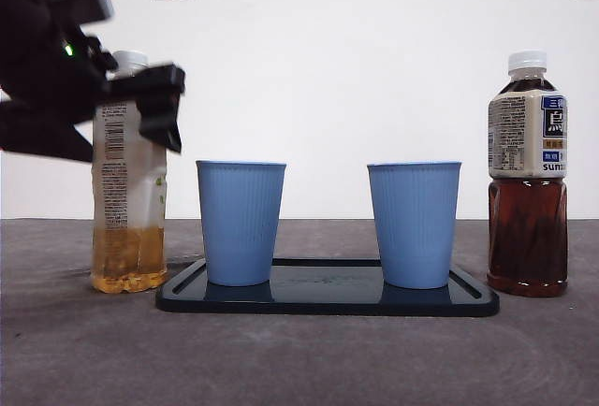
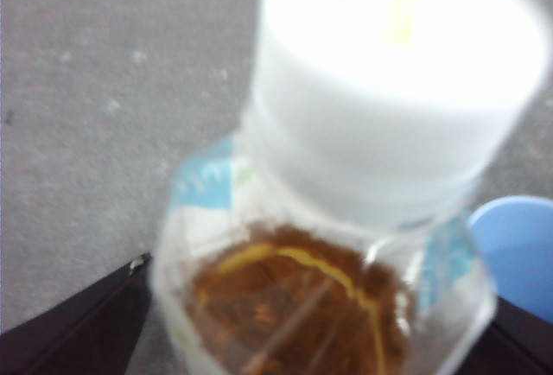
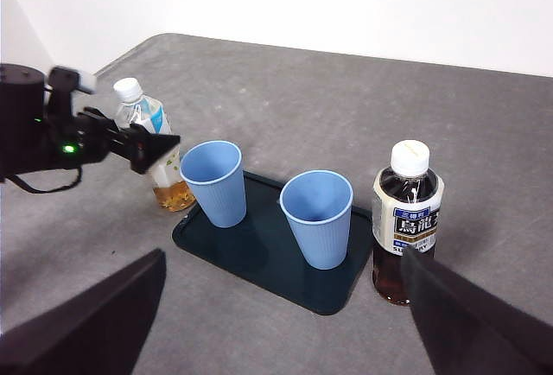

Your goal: Pour the drink into the cup

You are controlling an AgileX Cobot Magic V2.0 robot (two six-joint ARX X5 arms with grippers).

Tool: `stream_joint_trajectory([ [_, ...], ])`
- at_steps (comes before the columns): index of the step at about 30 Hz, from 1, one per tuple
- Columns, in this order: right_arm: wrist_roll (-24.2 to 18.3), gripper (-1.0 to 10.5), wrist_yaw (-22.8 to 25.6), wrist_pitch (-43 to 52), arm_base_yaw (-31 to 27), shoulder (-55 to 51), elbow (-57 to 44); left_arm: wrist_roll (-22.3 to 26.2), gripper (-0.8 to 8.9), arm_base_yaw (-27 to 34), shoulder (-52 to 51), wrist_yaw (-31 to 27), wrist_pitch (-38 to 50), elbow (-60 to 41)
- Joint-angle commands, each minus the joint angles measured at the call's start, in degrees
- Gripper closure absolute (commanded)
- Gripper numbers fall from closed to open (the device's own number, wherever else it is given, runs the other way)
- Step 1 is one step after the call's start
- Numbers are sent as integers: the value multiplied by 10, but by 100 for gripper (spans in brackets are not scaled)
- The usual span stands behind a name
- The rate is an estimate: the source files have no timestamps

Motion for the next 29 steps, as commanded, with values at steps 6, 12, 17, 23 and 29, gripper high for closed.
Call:
stream_joint_trajectory([
  [6, 10, 512, -1, 6, 3, 2, 10, -5, 341, -24, -137, 51, -105, 9],
  [12, 10, 512, -27, 2, 3, 2, 10, -37, 345, -44, -287, 135, -254, 25],
  [17, -6, 512, -49, -12, 3, 2, 9, -38, 345, -54, -390, 217, -371, 66],
  [23, -12, 513, -86, -23, 3, 2, 9, -37, 345, -59, -457, 251, -525, 143],
  [29, -13, 513, -116, -39, 3, 2, 9, -31, 346, -59, -468, 251, -650, 221],
])
